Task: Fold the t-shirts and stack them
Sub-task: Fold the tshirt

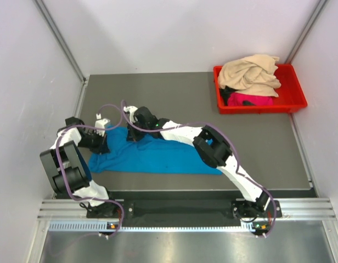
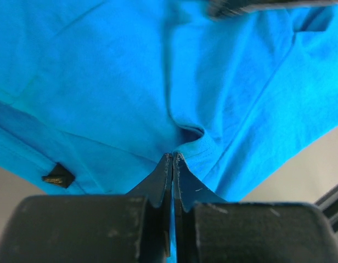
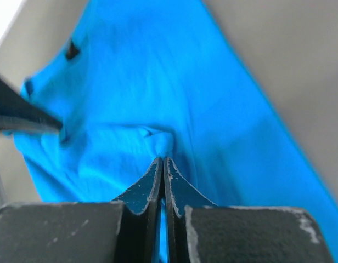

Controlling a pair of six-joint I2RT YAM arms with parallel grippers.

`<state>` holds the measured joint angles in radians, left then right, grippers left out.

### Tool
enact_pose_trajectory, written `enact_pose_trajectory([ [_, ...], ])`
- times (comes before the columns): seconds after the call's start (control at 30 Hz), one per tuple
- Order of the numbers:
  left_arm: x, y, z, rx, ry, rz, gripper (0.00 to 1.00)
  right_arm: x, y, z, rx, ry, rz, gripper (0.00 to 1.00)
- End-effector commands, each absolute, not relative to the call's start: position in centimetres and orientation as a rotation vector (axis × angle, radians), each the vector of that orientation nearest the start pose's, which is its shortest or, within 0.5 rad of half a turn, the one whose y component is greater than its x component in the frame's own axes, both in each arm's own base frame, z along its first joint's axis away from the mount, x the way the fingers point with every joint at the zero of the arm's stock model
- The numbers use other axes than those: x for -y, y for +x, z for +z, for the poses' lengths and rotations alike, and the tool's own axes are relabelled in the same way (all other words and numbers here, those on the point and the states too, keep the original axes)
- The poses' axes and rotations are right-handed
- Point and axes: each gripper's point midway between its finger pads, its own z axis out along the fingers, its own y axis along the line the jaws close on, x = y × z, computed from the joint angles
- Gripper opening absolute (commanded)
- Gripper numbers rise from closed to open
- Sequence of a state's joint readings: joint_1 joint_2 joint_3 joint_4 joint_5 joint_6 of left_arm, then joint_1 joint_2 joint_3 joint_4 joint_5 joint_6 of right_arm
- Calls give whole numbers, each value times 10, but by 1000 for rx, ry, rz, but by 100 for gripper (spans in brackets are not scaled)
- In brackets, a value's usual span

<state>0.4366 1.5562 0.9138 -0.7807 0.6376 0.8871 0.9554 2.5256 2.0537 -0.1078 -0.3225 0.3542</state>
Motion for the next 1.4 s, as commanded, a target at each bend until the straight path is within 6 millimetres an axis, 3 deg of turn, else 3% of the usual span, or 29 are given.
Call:
enact_pose_trajectory([
  [0.0, -46, 281, 55, -2444, 647, -453, 0, -581, 310, 127, -1979, -836, 1200, 0],
  [0.03, -48, 283, 56, -2441, 645, -433, 0, -570, 301, 110, -2026, -831, 1196, 0],
  [0.1, -54, 285, 57, -2442, 655, -392, 0, -565, 293, 128, -1980, -814, 1240, 0],
  [0.13, -55, 286, 57, -2438, 670, -383, 0, -560, 279, 121, -2006, -821, 1270, 0],
  [0.2, -57, 285, 56, -2449, 679, -377, 0, -555, 268, 113, -2016, -813, 1294, 0],
  [0.27, -56, 283, 55, -2448, 700, -381, 0, -556, 257, 116, -2000, -829, 1317, 0],
  [0.53, -51, 267, 53, -2455, 783, -411, 0, -547, 245, 109, -1992, -842, 1312, 0],
  [0.63, -49, 264, 52, -2455, 821, -427, 0, -549, 246, 106, -1991, -868, 1293, 10],
  [0.7, -46, 261, 55, -2458, 828, -475, 9, -550, 247, 101, -2001, -893, 1275, 20],
  [0.73, -45, 261, 56, -2450, 845, -484, 18, -551, 246, 101, -1994, -911, 1278, 26],
  [0.77, -42, 259, 63, -2441, 839, -529, 33, -551, 244, 103, -1985, -930, 1283, 30],
  [0.87, -46, 262, 72, -2412, 806, -567, 49, -545, 233, 106, -1942, -1035, 1272, 30],
  [0.9, -49, 272, 80, -2384, 777, -571, 50, -540, 228, 99, -1925, -1101, 1250, 30],
  [0.97, -54, 278, 84, -2391, 696, -589, 53, -536, 208, 103, -1865, -1234, 1282, 28],
  [1.0, -51, 281, 86, -2383, 682, -617, 57, -529, 201, 95, -1857, -1320, 1242, 26],
  [1.13, -35, 283, 90, -2336, 670, -670, 59, -510, 181, 97, -1798, -1453, 1244, 26],
  [1.3, -19, 302, 104, -2259, 667, -623, 59, -490, 187, 112, -1823, -1375, 1225, 29],
  [1.33, -16, 304, 106, -2249, 680, -619, 59, -485, 193, 116, -1843, -1322, 1219, 30],
  [1.37, -5, 305, 104, -2249, 728, -615, 59, -476, 214, 133, -1839, -1211, 1172, 33],
])
